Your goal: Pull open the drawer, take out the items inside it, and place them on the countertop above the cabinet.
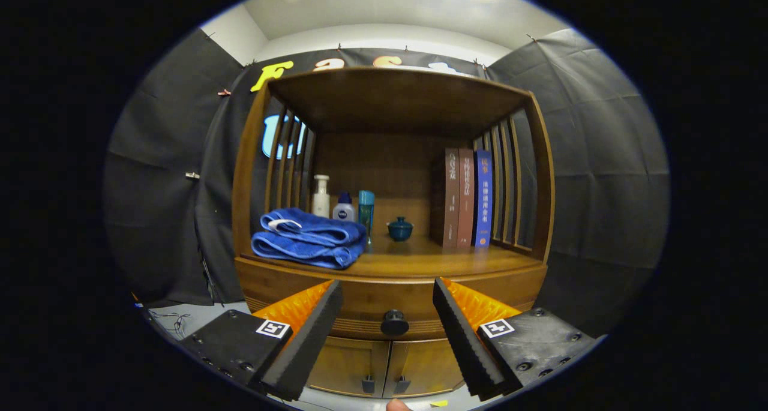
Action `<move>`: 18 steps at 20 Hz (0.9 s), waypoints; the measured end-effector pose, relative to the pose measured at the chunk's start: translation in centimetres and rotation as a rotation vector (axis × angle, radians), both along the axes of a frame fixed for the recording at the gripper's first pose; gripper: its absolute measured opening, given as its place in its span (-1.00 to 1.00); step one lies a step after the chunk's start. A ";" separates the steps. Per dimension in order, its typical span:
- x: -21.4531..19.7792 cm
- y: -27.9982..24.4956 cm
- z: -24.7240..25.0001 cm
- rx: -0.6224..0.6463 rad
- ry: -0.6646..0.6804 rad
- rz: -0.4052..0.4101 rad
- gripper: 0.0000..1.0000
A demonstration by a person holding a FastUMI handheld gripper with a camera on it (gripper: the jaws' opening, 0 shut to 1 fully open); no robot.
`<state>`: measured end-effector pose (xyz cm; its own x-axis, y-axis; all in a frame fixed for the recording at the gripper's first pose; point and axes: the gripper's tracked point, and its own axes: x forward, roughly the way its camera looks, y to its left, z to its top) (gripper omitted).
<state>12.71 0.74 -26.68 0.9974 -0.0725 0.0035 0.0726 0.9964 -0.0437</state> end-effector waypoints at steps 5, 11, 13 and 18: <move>3.3 -2.2 -5.1 0.048 0.076 -0.035 0.98; 5.7 -2.4 -9.1 0.064 0.155 -0.019 0.99; 6.4 -1.6 -10.0 0.074 0.169 0.002 0.76; 6.1 -1.7 -9.9 0.072 0.165 0.018 -0.09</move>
<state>18.78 -0.94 -36.62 0.9851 -0.0486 -0.1653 0.0522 0.9985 0.0176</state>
